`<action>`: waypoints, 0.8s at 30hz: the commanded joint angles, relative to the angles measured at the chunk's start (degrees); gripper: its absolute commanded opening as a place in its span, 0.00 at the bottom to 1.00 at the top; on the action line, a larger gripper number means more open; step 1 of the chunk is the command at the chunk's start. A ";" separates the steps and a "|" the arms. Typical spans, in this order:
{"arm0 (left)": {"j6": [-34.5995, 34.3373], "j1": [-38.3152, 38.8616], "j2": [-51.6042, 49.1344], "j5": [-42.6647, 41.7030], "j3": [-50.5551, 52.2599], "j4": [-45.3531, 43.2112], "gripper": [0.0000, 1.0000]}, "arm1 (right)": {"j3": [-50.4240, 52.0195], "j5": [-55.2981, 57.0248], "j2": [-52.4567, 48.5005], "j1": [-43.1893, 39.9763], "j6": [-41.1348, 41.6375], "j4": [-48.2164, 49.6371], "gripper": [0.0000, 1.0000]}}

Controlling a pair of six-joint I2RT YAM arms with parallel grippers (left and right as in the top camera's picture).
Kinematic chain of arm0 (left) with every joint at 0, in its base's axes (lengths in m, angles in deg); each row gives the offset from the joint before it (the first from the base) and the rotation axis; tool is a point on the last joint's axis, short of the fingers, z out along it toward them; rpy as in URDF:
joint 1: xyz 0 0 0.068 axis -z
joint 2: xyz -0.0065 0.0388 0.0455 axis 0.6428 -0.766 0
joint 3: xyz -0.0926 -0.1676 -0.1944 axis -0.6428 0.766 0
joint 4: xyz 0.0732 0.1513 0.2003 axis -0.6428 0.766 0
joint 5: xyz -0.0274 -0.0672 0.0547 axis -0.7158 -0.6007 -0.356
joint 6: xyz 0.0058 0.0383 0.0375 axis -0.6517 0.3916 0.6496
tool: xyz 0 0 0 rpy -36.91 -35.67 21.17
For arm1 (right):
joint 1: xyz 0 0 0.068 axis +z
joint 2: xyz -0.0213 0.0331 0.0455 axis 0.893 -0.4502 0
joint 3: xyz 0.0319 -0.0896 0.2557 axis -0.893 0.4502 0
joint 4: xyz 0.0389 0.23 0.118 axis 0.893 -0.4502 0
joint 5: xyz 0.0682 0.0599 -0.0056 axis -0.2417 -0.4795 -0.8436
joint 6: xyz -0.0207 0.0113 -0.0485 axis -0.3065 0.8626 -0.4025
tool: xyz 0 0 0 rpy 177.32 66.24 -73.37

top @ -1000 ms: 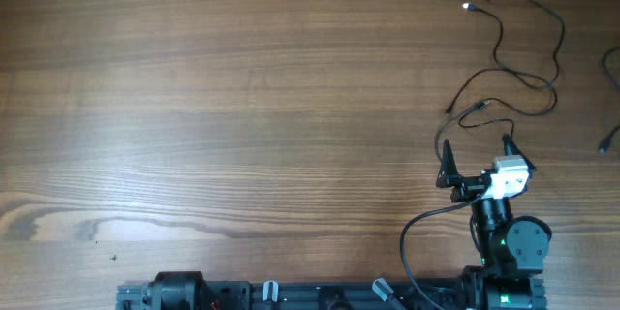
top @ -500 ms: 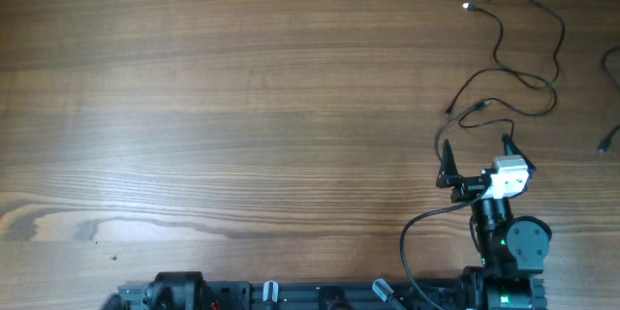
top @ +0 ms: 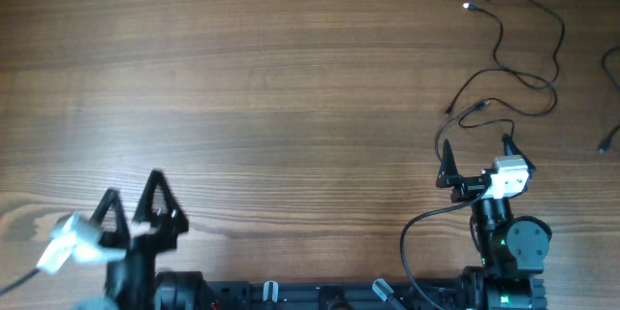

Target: Untangle cables

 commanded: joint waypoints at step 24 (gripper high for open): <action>10.27 -0.42 0.33 -1.81 31.50 -27.76 1.00 | 0.07 -0.07 0.31 0.33 -0.81 0.33 1.00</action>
